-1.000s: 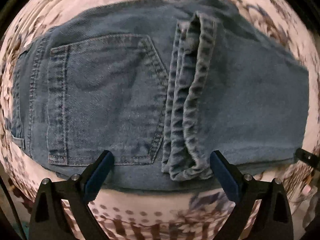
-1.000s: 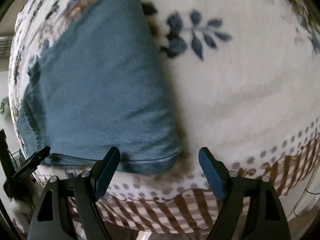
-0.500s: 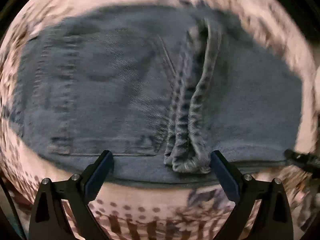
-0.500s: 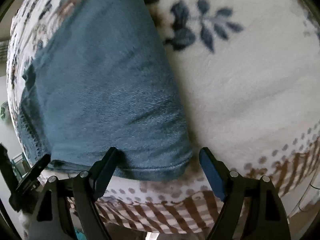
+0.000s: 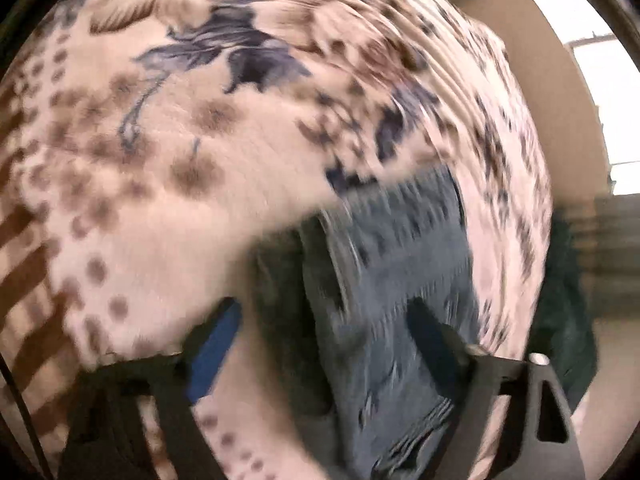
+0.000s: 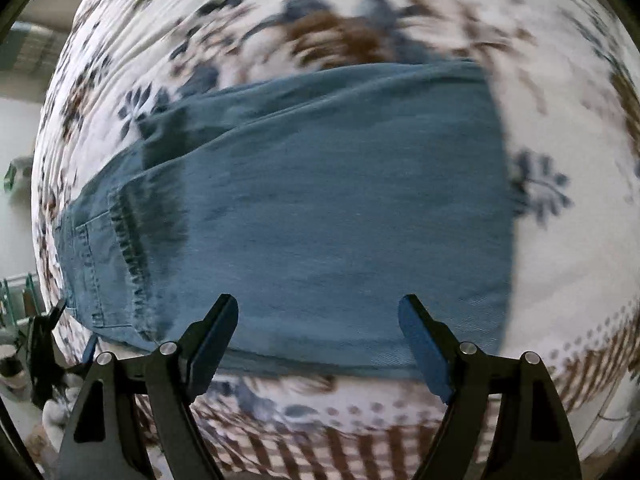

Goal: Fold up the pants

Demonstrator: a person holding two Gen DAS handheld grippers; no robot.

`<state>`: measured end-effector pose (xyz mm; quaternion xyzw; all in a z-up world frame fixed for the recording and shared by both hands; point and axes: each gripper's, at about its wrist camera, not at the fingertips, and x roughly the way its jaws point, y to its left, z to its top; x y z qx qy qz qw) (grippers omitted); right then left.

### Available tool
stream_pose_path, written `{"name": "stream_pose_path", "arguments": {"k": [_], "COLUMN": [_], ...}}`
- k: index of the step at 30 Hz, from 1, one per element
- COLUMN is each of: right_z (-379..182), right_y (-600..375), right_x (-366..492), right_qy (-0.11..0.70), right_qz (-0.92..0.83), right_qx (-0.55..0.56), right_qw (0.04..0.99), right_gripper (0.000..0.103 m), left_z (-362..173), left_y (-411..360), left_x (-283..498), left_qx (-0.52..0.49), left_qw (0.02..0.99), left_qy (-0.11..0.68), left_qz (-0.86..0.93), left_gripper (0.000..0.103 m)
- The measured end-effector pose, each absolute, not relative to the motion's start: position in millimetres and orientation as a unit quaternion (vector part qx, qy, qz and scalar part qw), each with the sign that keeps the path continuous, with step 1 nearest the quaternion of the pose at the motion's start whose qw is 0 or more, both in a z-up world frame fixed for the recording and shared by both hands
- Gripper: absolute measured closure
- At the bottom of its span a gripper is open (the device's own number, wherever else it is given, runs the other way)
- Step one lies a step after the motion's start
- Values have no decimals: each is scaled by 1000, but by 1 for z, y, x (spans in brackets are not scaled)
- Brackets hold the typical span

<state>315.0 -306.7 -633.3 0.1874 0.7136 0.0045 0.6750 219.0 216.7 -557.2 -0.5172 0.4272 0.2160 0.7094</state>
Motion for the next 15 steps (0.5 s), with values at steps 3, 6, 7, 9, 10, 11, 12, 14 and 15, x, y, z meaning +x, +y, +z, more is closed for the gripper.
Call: {"name": "stream_pose_path", "arguments": {"k": [3, 6, 7, 9, 10, 11, 12, 14, 15], "right_z": [-644, -659, -662, -669, -670, -672, -675, -679, -679], "right_y": [-273, -245, -242, -235, -232, -228, -223, -220, -219], "right_x": [333, 347, 348, 351, 351, 353, 357, 359, 359], "right_qy": [720, 728, 730, 733, 734, 734, 734, 734, 733], "right_qz": [13, 19, 21, 25, 26, 26, 27, 27, 27], "right_qx": [175, 168, 169, 167, 164, 160, 157, 151, 150], "right_qw": [671, 665, 662, 659, 659, 660, 660, 662, 663], "right_gripper": [19, 19, 19, 19, 19, 19, 19, 19, 19], "left_z": [-573, -592, -594, -589, -590, -589, -587, -583, -581], "left_y": [225, 230, 232, 229, 229, 229, 229, 228, 227], "left_x": [228, 233, 234, 231, 232, 230, 228, 226, 228], "left_qx": [-529, -554, -559, -554, -556, -562, -564, -557, -555], "left_qw": [711, 696, 696, 701, 701, 700, 701, 707, 712], "left_qy": [413, 411, 406, 406, 401, 392, 387, 382, 378], "left_qz": [211, 201, 197, 194, 195, 200, 203, 209, 207], "left_gripper": [46, 36, 33, 32, 32, 33, 36, 57, 63]}}
